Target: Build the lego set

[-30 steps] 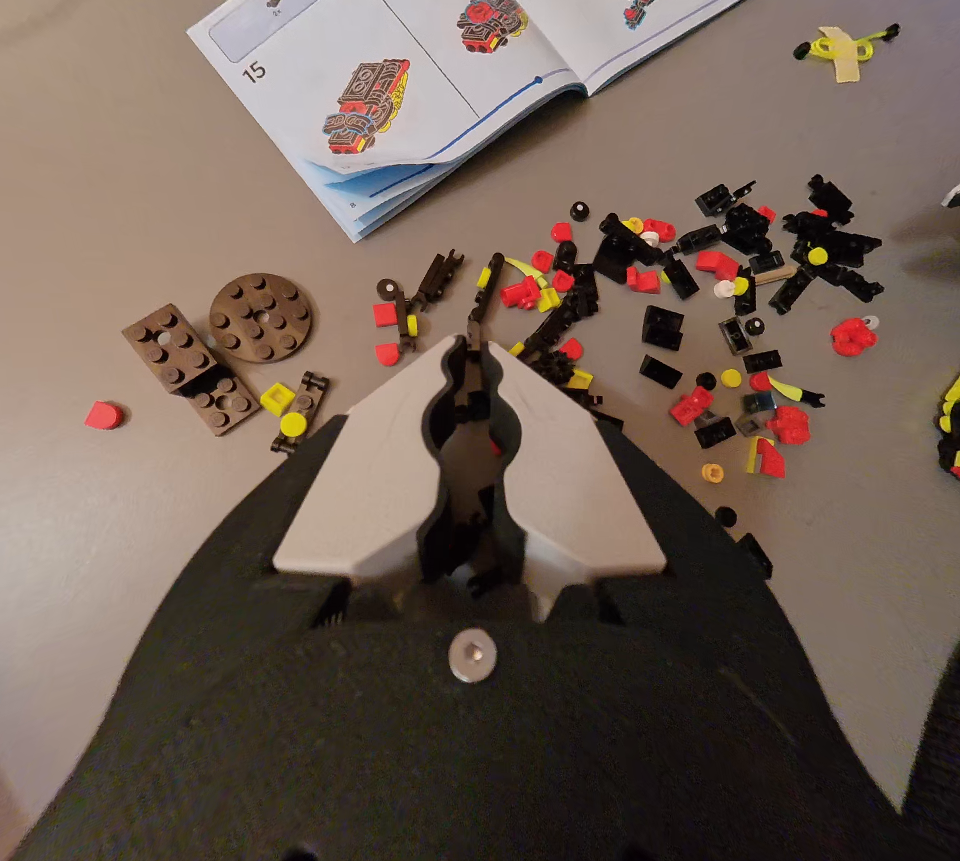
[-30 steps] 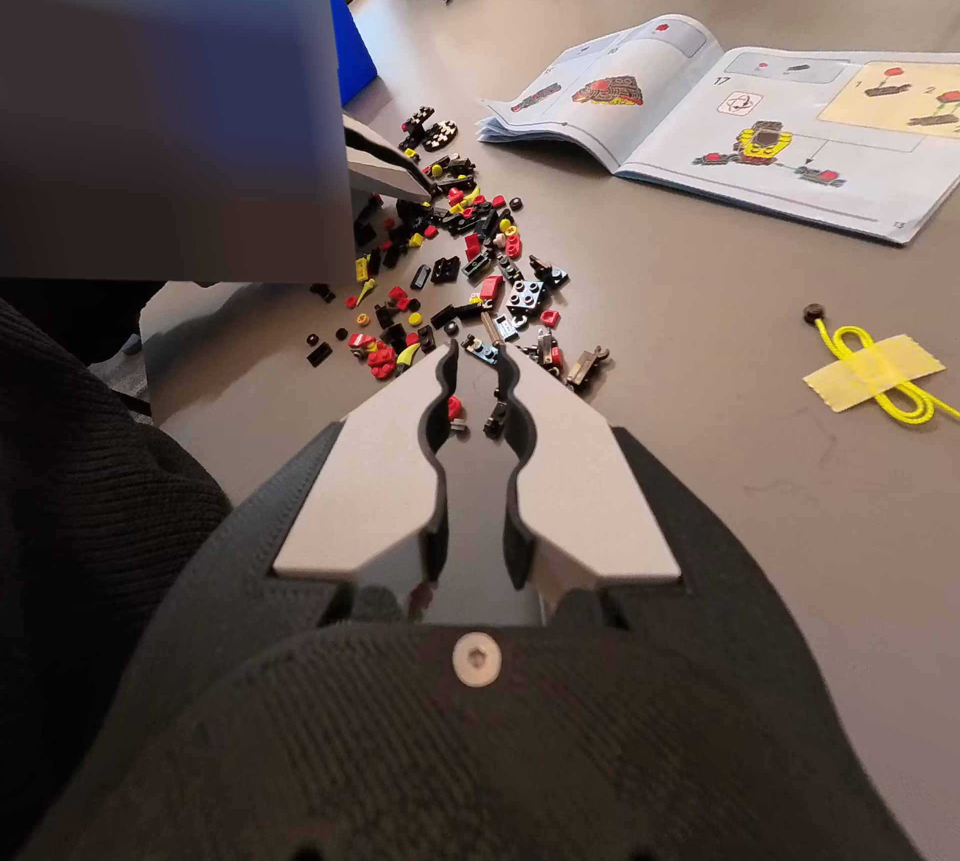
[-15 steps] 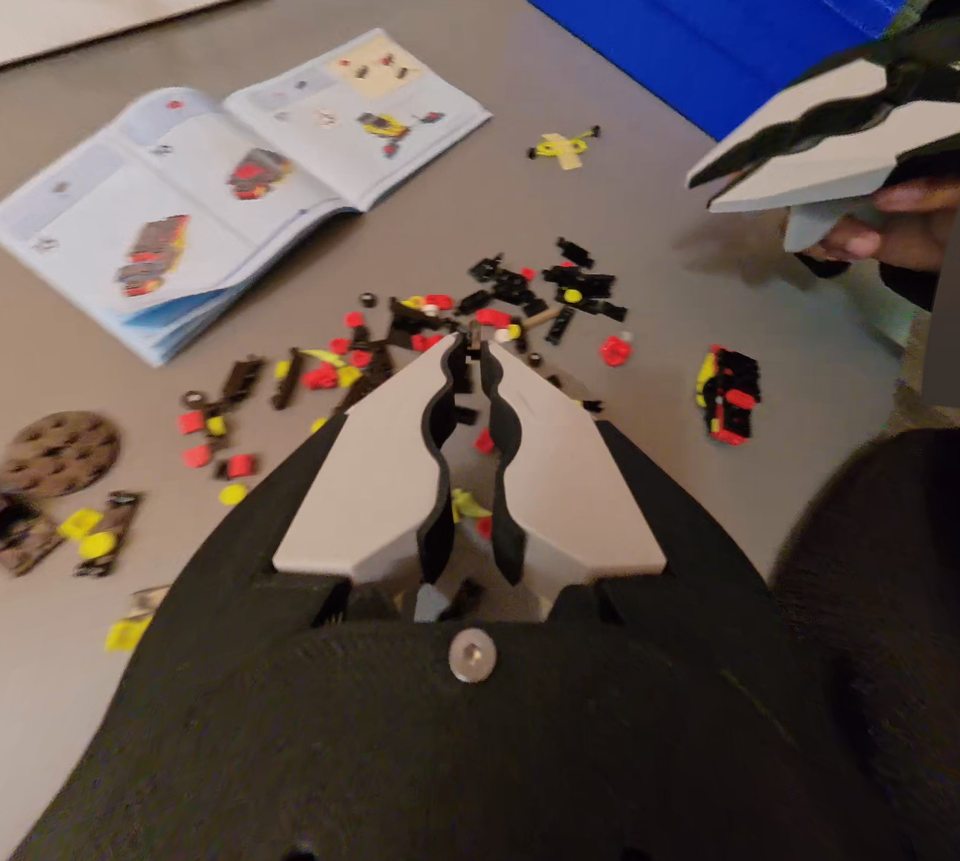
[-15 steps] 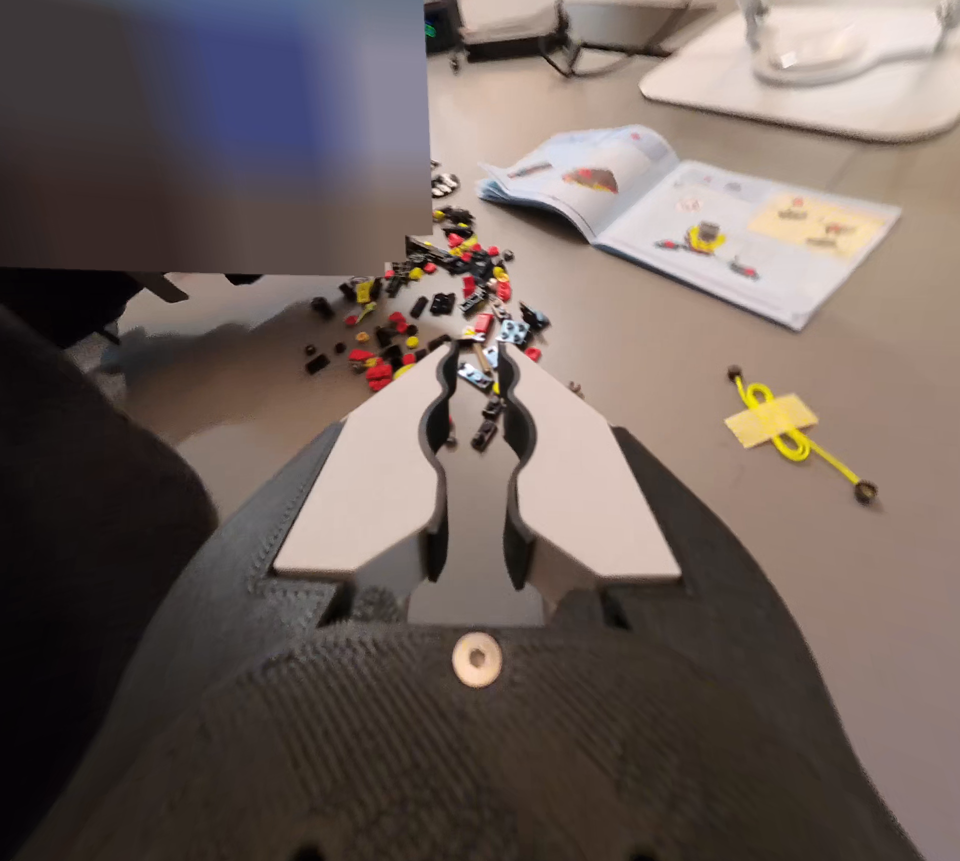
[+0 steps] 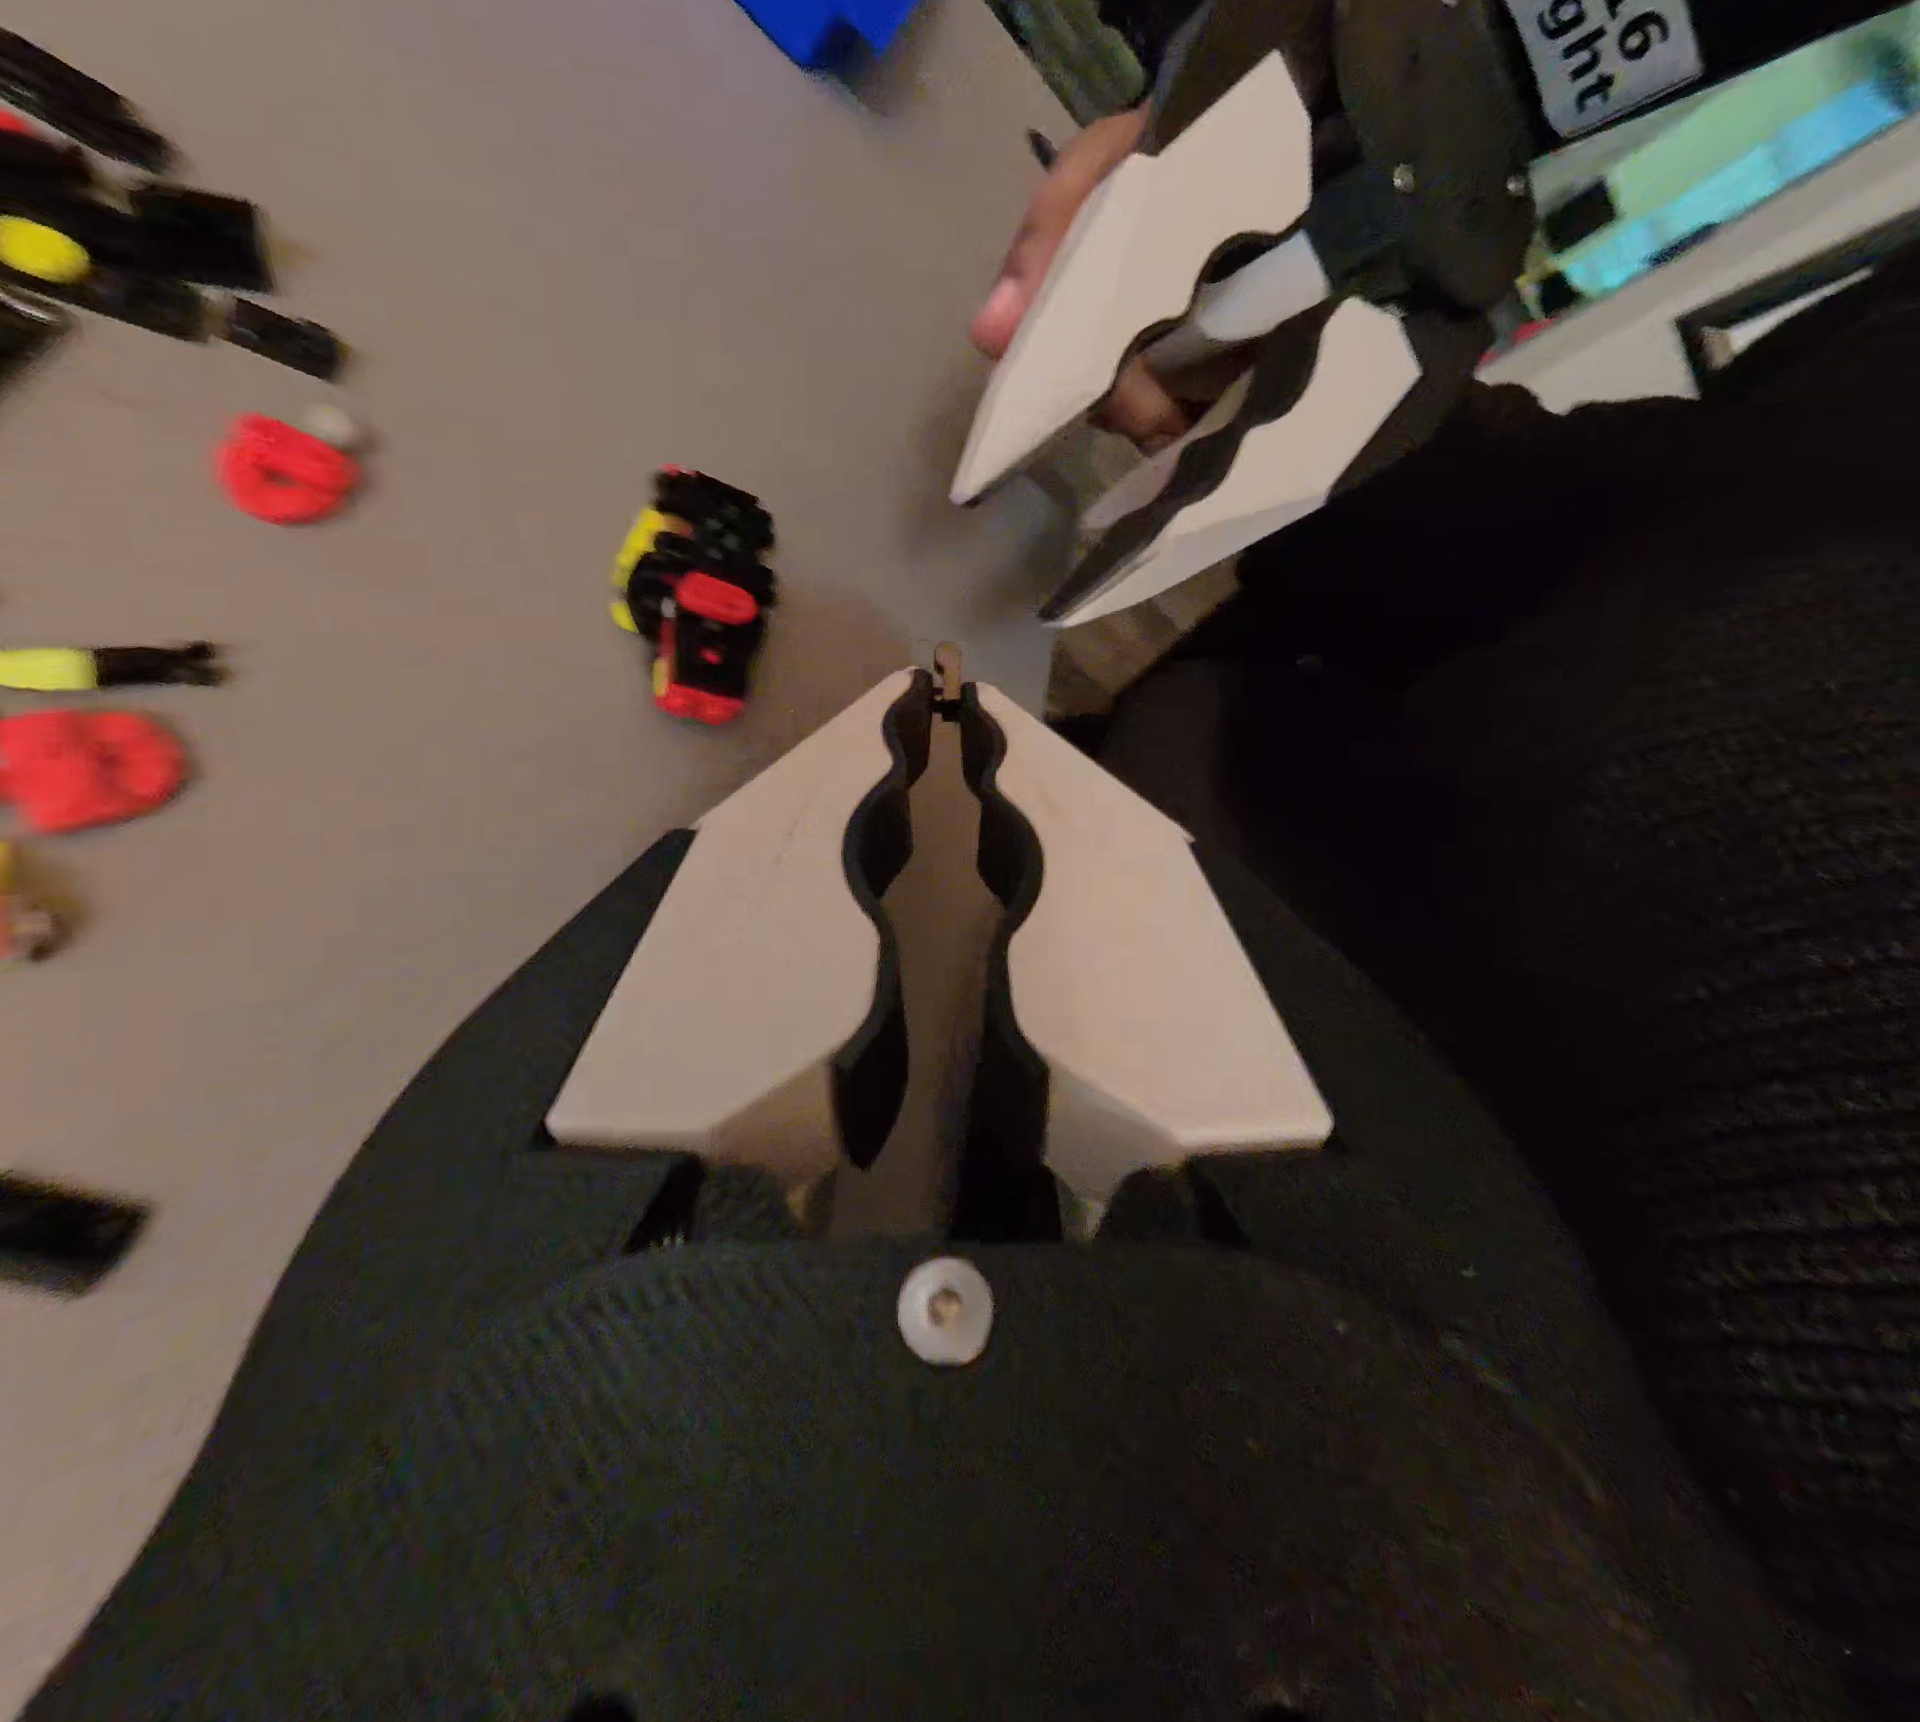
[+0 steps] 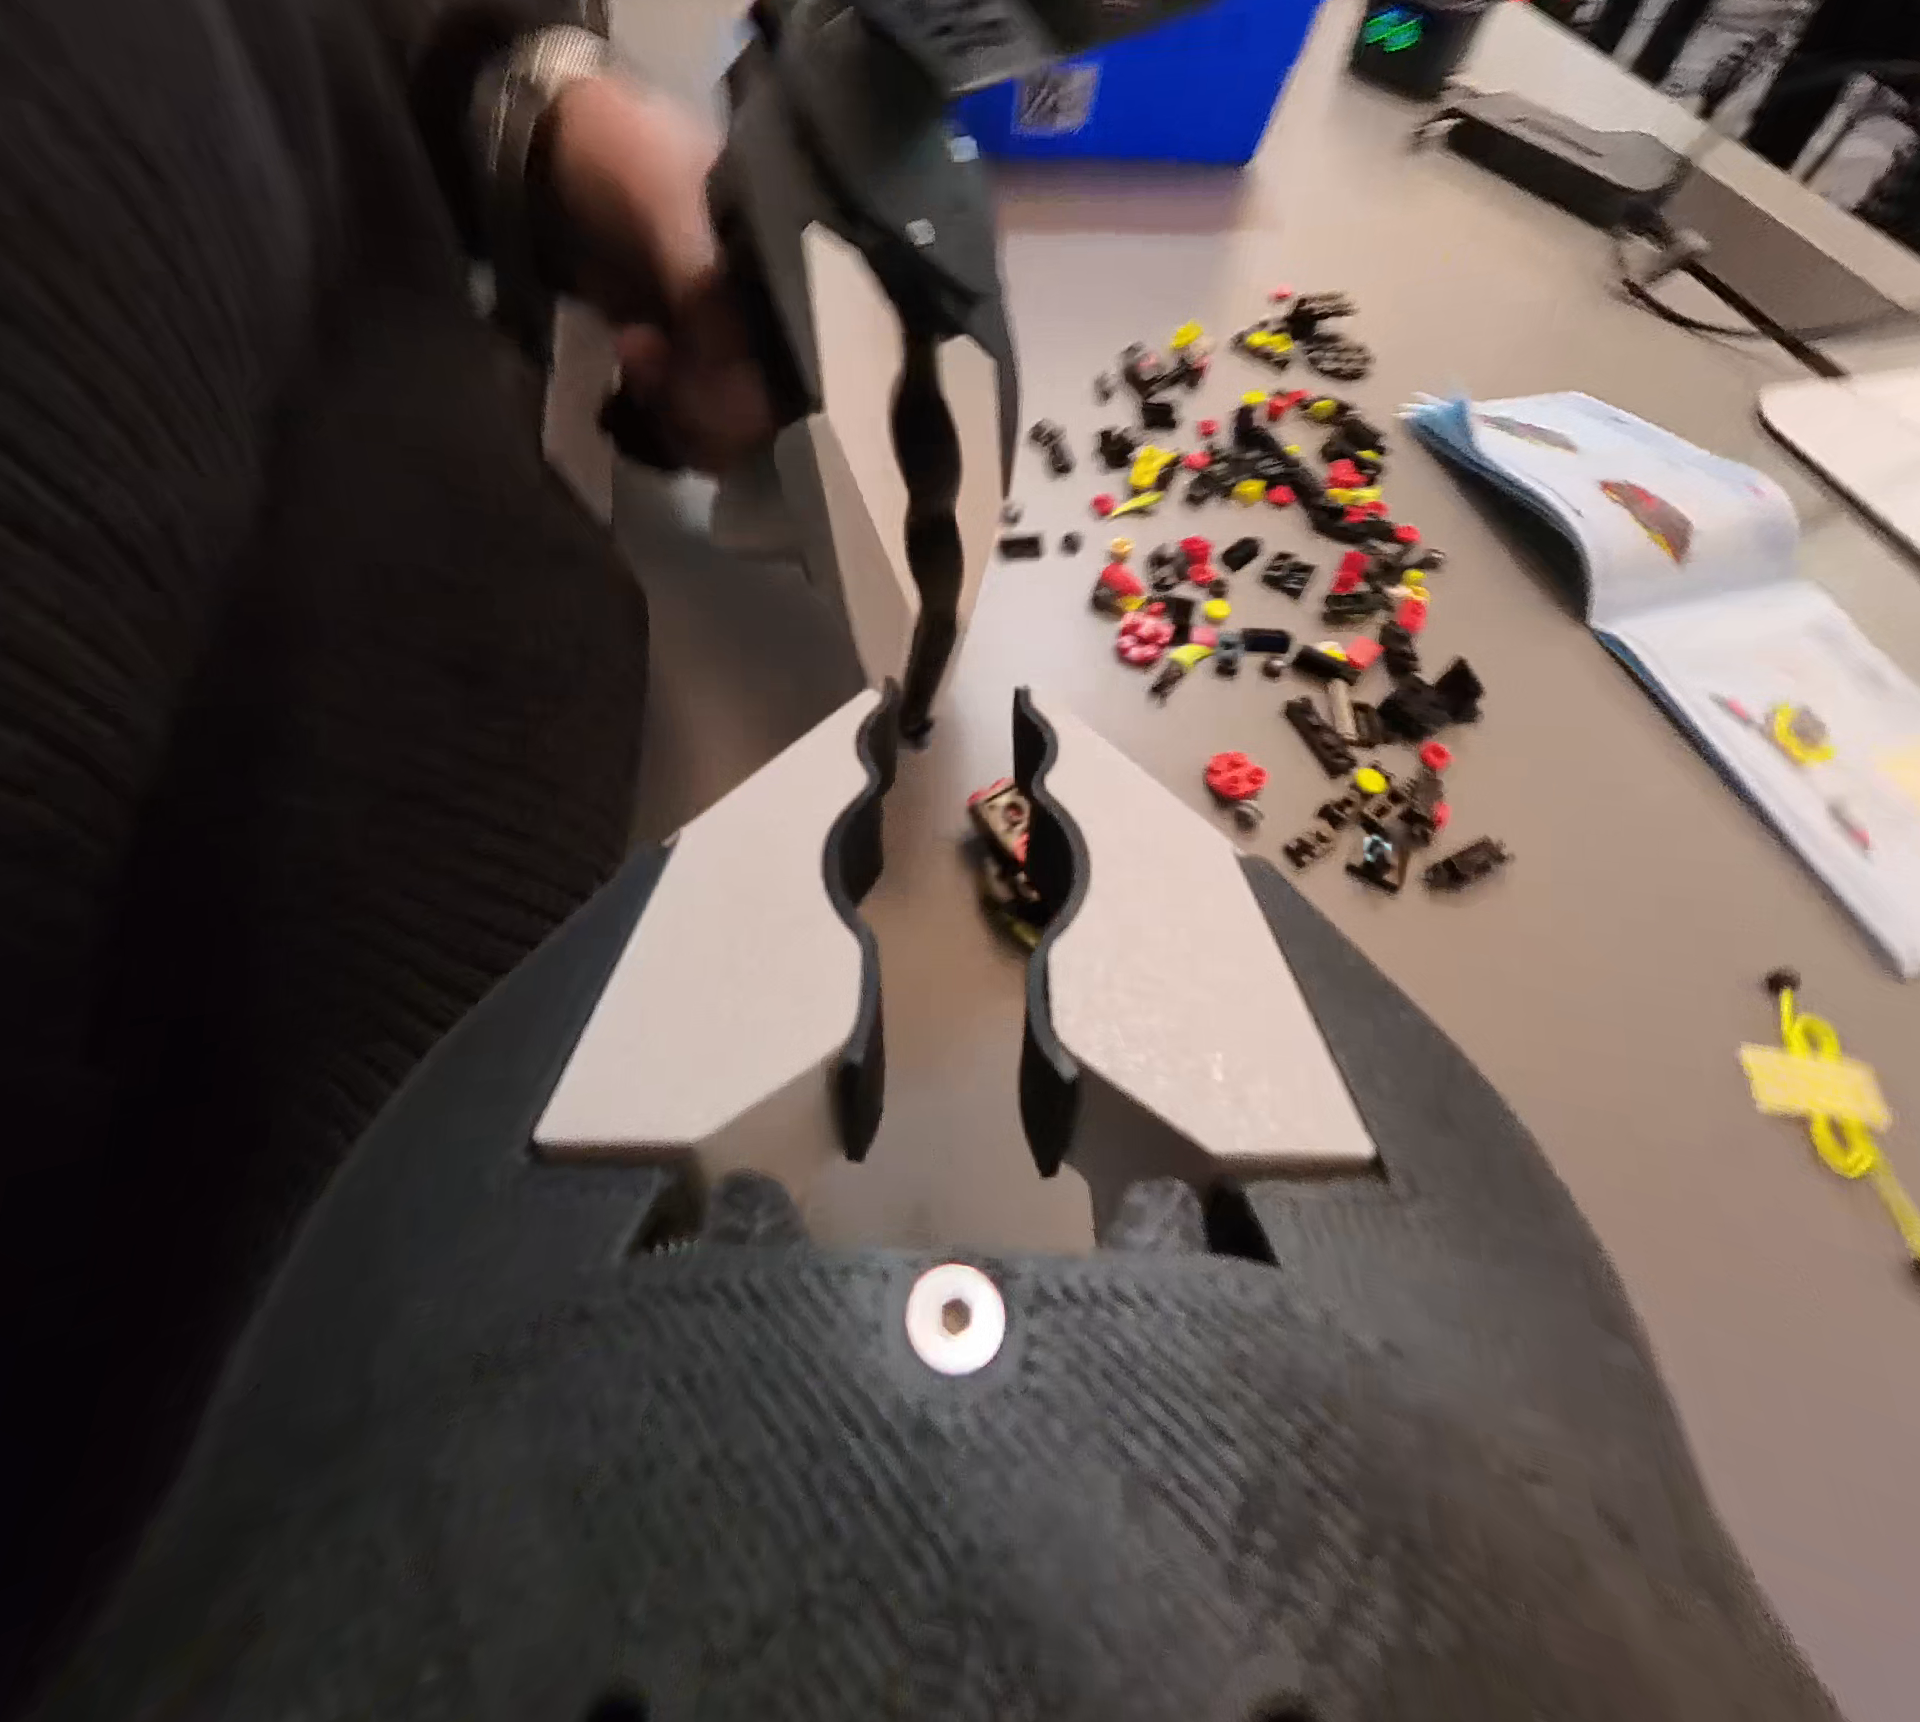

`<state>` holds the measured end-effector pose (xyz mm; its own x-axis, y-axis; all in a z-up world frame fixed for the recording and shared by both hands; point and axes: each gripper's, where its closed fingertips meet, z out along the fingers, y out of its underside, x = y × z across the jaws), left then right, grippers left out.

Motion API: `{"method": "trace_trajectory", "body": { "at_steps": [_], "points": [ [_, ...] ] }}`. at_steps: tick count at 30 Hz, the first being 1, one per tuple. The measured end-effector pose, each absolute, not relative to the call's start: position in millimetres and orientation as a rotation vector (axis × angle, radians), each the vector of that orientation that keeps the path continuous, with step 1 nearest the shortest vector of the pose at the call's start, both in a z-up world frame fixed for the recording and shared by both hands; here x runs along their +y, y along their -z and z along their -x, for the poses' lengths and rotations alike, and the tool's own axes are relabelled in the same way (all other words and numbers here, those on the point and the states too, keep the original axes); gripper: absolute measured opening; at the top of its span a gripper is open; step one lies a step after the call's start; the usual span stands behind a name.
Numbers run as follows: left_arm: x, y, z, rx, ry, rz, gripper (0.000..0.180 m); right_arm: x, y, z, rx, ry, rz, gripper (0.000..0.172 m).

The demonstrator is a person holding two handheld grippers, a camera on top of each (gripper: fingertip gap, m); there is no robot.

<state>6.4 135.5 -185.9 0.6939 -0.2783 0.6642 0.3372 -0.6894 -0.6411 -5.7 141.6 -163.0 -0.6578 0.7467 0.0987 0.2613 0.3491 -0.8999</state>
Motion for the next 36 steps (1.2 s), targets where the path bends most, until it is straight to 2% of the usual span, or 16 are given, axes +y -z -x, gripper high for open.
{"method": "trace_trajectory", "body": {
  "at_steps": [14,28,32,36],
  "points": [
    [132,195,-12,-0.028,1.194,2.121,0.002,132,199,-8,-2.296,-0.921,0.696,0.016],
    [132,208,-19,-0.012,1.223,2.197,0.002,130,215,-7,-2.291,-0.646,0.528,0.02],
    [131,209,-21,0.004,1.227,2.205,0.002,131,217,-6,-2.274,-0.572,0.486,0.007],
    [132,206,-20,-0.018,1.241,2.187,0.003,133,214,-6,-2.273,-0.63,0.537,0.006]
  ]
}}
